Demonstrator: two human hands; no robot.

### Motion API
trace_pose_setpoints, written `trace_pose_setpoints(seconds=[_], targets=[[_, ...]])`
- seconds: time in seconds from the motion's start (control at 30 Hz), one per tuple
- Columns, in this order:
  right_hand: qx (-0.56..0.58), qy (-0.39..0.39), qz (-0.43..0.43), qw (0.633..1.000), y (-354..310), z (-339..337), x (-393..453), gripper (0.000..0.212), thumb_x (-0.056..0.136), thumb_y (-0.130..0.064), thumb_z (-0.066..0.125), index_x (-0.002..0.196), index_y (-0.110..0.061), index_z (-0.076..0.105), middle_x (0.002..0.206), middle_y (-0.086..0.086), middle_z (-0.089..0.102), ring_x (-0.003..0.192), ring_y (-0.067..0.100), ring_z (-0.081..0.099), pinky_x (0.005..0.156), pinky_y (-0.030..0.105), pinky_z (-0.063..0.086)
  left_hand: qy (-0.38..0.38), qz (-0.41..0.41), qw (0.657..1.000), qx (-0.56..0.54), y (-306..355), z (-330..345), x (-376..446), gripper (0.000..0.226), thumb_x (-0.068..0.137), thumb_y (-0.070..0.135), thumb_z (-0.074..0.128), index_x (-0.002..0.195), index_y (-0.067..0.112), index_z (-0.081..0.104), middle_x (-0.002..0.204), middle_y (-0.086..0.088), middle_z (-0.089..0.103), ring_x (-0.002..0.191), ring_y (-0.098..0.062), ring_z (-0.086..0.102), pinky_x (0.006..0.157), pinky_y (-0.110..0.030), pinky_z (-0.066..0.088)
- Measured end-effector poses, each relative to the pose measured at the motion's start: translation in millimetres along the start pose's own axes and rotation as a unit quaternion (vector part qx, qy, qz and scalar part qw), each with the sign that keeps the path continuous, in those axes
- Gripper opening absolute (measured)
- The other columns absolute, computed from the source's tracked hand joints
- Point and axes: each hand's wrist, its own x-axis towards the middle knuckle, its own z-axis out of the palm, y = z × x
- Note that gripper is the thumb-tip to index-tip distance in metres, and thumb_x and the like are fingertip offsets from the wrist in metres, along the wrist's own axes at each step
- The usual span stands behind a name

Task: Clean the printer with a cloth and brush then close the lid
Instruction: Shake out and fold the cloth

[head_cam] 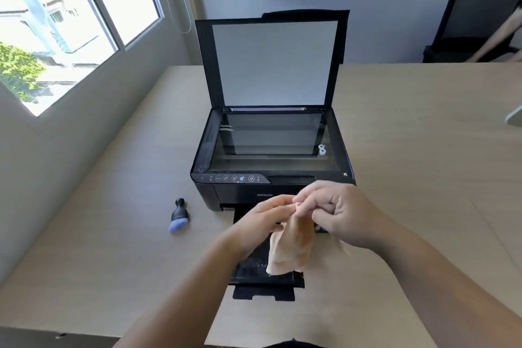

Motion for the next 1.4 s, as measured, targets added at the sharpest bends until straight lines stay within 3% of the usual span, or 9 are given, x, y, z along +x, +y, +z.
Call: trace_pose_setpoints(seconds=[0.23,0.4,0.53,0.63,0.77,0.9,1.03,1.2,1.4], targets=[[0.177,-0.022,-0.091,0.980,-58,-17,29,0.023,0.086,-0.010,0.058,0.102,-0.021,0.072,0.094,0.012,0.072,0.089,0.029,0.068,0.080,0.043,0.056,-0.034,0.074,0.994,-0.071,50,-24,-26,0.047,0.090,0.019,0.054,0.136,0.025,0.049,0.132,-0.026,0.050,0.123,-0.041,0.050,0.110,-0.060,0.032],[0.153,-0.047,-0.148,0.976,-99,-12,56,0.031,0.091,-0.005,0.061,0.112,-0.026,0.065,0.102,-0.002,0.073,0.078,0.012,0.066,0.071,0.027,0.056,-0.074,0.155,0.984,-0.042,99,-40,-56,0.063,0.083,0.013,0.053,0.143,0.020,0.038,0.120,-0.001,0.063,0.112,-0.020,0.060,0.090,-0.030,0.051],[0.118,-0.064,-0.174,0.976,-122,-10,75,0.045,0.087,0.001,0.064,0.111,-0.038,0.064,0.107,-0.008,0.068,0.074,0.019,0.061,0.072,0.037,0.057,0.065,0.165,0.984,0.015,118,-69,-75,0.033,0.083,0.027,0.063,0.111,0.010,0.059,0.096,-0.002,0.067,0.090,-0.017,0.063,0.076,-0.027,0.049],[0.074,-0.059,-0.177,0.980,-130,-7,88,0.049,0.084,-0.003,0.068,0.111,-0.044,0.063,0.108,-0.013,0.065,0.073,0.029,0.059,0.072,0.035,0.056,0.121,0.175,0.975,0.059,125,-89,-88,0.007,0.090,0.013,0.063,0.086,0.011,0.057,0.077,0.003,0.062,0.073,-0.010,0.057,0.064,-0.018,0.045],[-0.092,-0.113,-0.147,0.978,-138,4,111,0.051,0.080,-0.021,0.075,0.119,-0.049,0.056,0.095,-0.012,0.067,0.069,0.004,0.059,0.067,0.018,0.046,0.175,0.154,0.964,0.129,129,-111,-104,0.011,0.085,0.009,0.071,0.084,0.012,0.061,0.077,-0.003,0.061,0.072,-0.015,0.055,0.063,-0.022,0.045],[-0.207,-0.139,-0.127,0.960,-153,23,132,0.029,0.082,-0.028,0.073,0.109,-0.038,0.068,0.079,-0.014,0.061,0.070,0.001,0.054,0.064,0.016,0.036,0.224,0.103,0.923,0.295,121,-138,-112,0.017,0.078,0.026,0.079,0.080,0.019,0.064,0.072,0.002,0.055,0.068,-0.011,0.048,0.065,-0.028,0.039],[-0.158,-0.126,-0.125,0.971,-166,39,162,0.009,0.078,-0.021,0.076,0.083,-0.029,0.074,0.080,-0.009,0.069,0.079,0.006,0.062,0.073,0.024,0.049,0.252,0.019,0.898,0.360,100,-180,-129,0.029,0.074,0.040,0.078,0.074,0.017,0.060,0.066,0.007,0.046,0.061,-0.009,0.043,0.061,-0.030,0.034],[-0.036,-0.144,-0.073,0.986,-166,49,202,0.014,0.071,-0.009,0.082,0.081,-0.014,0.073,0.084,0.010,0.072,0.074,0.018,0.066,0.073,0.036,0.055,0.309,-0.027,0.888,0.339,78,-233,-160,0.029,0.074,0.036,0.079,0.067,0.016,0.060,0.058,0.013,0.043,0.056,-0.006,0.042,0.059,-0.027,0.033],[0.012,-0.192,-0.015,0.981,-154,79,247,0.020,0.066,-0.014,0.086,0.079,-0.003,0.075,0.067,0.006,0.064,0.063,0.012,0.053,0.054,0.020,0.044,0.367,0.000,0.895,0.252,77,-290,-190,0.035,0.072,0.020,0.084,0.051,0.027,0.056,0.047,0.016,0.045,0.046,0.002,0.043,0.045,-0.010,0.031]])
